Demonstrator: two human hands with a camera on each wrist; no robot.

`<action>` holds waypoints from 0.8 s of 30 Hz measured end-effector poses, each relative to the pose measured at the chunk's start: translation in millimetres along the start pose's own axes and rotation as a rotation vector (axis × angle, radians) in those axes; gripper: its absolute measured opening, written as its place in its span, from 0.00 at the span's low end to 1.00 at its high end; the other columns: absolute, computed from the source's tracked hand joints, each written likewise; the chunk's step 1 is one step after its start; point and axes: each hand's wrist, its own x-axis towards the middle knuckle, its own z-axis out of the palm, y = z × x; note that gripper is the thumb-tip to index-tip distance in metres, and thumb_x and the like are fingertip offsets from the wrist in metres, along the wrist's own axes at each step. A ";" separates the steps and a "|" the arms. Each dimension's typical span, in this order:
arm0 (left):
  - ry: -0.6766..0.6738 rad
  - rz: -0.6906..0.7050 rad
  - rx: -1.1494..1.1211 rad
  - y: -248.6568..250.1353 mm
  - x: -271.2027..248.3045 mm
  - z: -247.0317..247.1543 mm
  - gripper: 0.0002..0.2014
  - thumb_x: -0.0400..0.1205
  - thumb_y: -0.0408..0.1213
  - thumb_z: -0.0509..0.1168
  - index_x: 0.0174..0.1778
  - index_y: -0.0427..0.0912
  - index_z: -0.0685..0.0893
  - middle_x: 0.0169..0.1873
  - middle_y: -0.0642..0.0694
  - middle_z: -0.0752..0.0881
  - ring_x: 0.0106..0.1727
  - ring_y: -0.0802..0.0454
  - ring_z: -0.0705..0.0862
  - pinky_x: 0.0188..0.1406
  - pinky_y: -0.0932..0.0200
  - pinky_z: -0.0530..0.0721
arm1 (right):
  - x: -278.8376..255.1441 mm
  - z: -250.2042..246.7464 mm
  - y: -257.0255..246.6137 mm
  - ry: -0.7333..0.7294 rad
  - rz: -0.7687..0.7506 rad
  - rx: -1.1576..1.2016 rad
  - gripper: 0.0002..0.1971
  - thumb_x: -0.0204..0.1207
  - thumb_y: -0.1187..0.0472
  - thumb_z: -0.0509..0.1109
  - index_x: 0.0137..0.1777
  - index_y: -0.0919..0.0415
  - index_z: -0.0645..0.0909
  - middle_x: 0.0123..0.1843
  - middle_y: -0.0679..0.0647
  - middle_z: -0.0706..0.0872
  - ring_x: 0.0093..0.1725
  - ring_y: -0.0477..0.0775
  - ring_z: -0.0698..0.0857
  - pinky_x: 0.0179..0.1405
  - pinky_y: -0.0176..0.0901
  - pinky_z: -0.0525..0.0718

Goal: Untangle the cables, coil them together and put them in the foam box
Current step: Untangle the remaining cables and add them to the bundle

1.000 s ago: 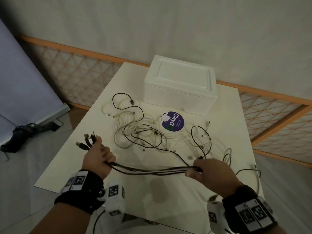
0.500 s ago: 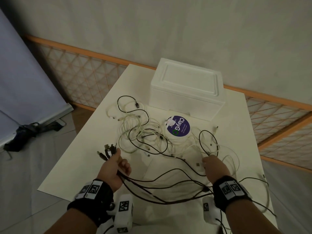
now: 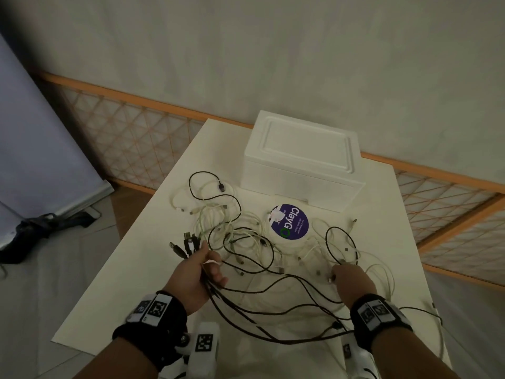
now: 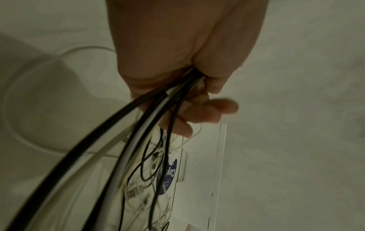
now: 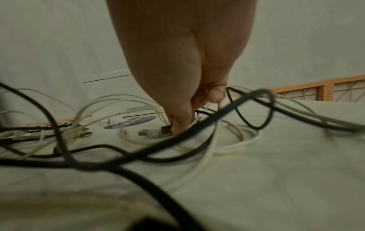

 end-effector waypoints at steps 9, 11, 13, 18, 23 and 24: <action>-0.138 0.041 0.198 9.5 11.5 19.3 0.17 0.85 0.46 0.60 0.36 0.37 0.81 0.19 0.50 0.69 0.15 0.58 0.62 0.22 0.62 0.71 | -0.4 -68.2 -53.1 0.360 -0.135 0.712 0.06 0.79 0.65 0.67 0.50 0.53 0.83 0.44 0.48 0.87 0.45 0.51 0.84 0.46 0.44 0.80; -0.176 0.067 0.154 14.8 10.1 27.3 0.14 0.84 0.44 0.62 0.38 0.39 0.81 0.21 0.51 0.69 0.16 0.59 0.62 0.20 0.64 0.71 | -12.5 -91.2 -68.4 0.357 -0.224 0.818 0.13 0.79 0.66 0.66 0.45 0.43 0.79 0.42 0.47 0.87 0.40 0.52 0.84 0.42 0.50 0.85; -0.223 0.108 0.136 19.8 5.9 39.5 0.09 0.82 0.38 0.64 0.39 0.39 0.83 0.25 0.51 0.72 0.17 0.60 0.63 0.20 0.64 0.72 | -24.9 -109.7 -83.4 0.321 -0.290 0.834 0.15 0.79 0.67 0.65 0.45 0.42 0.77 0.40 0.44 0.86 0.39 0.48 0.84 0.42 0.49 0.85; -0.335 0.229 0.412 23.6 -0.7 61.1 0.06 0.81 0.28 0.67 0.44 0.41 0.88 0.35 0.48 0.87 0.27 0.55 0.72 0.23 0.63 0.74 | -51.8 -137.1 -125.8 0.368 -0.470 0.703 0.09 0.78 0.65 0.66 0.53 0.59 0.86 0.43 0.38 0.82 0.46 0.36 0.77 0.50 0.19 0.71; -0.350 0.339 0.434 42.2 5.9 55.1 0.11 0.85 0.36 0.62 0.40 0.41 0.87 0.23 0.47 0.75 0.22 0.57 0.65 0.20 0.64 0.65 | -63.7 -145.2 -144.2 0.383 -0.487 0.589 0.09 0.79 0.66 0.66 0.55 0.60 0.85 0.46 0.43 0.82 0.45 0.39 0.75 0.48 0.14 0.66; -0.331 0.387 0.420 48.1 10.3 50.7 0.11 0.86 0.37 0.61 0.42 0.39 0.86 0.21 0.49 0.70 0.21 0.57 0.64 0.20 0.63 0.65 | -65.2 -145.8 -141.6 0.364 -0.449 0.602 0.09 0.79 0.66 0.65 0.55 0.58 0.84 0.45 0.41 0.82 0.43 0.40 0.76 0.46 0.17 0.68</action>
